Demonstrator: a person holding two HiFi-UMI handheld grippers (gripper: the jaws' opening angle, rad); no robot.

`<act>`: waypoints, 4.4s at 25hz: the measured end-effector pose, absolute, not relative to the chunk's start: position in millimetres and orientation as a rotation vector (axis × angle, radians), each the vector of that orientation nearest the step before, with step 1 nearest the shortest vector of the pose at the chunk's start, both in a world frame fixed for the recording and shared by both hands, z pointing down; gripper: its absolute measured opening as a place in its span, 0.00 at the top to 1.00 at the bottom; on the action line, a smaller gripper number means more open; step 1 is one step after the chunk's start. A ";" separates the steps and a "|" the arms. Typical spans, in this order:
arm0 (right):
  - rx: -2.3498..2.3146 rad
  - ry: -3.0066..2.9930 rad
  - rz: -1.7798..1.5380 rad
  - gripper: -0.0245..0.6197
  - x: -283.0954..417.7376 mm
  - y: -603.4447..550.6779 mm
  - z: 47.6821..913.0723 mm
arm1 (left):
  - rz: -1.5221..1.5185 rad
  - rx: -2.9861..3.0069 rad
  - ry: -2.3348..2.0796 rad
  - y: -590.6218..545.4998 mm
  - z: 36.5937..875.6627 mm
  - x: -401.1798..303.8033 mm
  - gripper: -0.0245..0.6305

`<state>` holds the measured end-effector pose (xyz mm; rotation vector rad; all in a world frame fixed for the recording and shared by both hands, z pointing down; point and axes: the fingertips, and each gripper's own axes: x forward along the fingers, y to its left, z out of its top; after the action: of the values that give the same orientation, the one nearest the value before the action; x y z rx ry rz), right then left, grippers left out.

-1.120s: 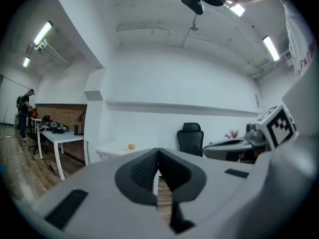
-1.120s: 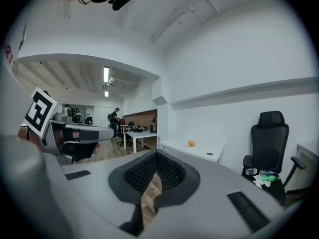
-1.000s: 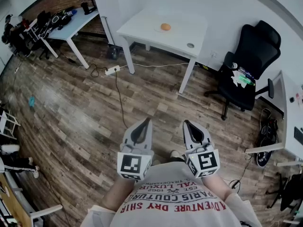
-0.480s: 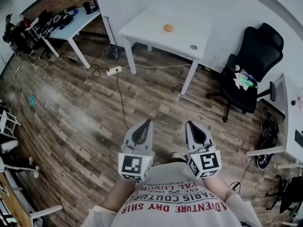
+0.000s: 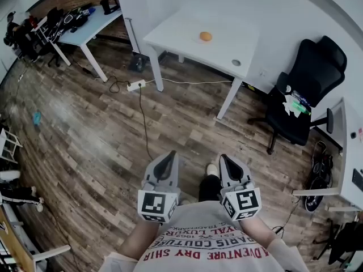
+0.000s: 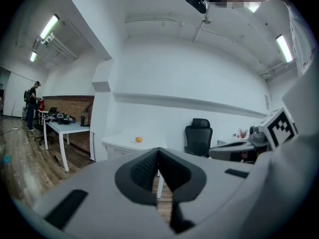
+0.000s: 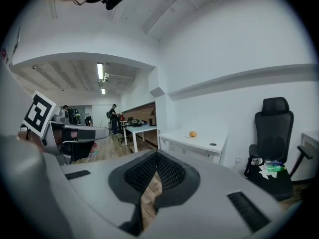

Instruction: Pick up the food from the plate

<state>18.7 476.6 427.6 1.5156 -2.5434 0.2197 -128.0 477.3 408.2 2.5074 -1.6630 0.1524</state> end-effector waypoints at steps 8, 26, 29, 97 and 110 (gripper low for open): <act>1.458 -2.607 0.241 0.94 46.9 371.7 423.0 | 0.150 2.476 -1.706 384.2 406.1 -96.9 0.95; 1.393 -2.617 0.337 0.94 153.8 159.1 424.8 | 0.150 2.386 -1.778 187.8 399.8 -6.0 0.95; 1.408 -2.603 0.344 0.94 148.8 140.0 429.3 | 0.147 2.391 -1.765 164.9 403.9 -12.1 0.95; 2.102 -1.957 0.789 0.94 97.6 -333.7 480.6 | 0.640 2.742 -0.523 -392.9 506.6 -26.2 0.95; 2.053 -1.834 0.951 0.94 76.1 -338.8 521.7 | 1.057 2.834 -0.029 -391.9 566.9 -13.3 0.51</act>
<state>76.1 -338.8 521.7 2.0528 -1.8336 0.9508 -13.3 -391.9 566.9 2.8344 -0.0288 1.0568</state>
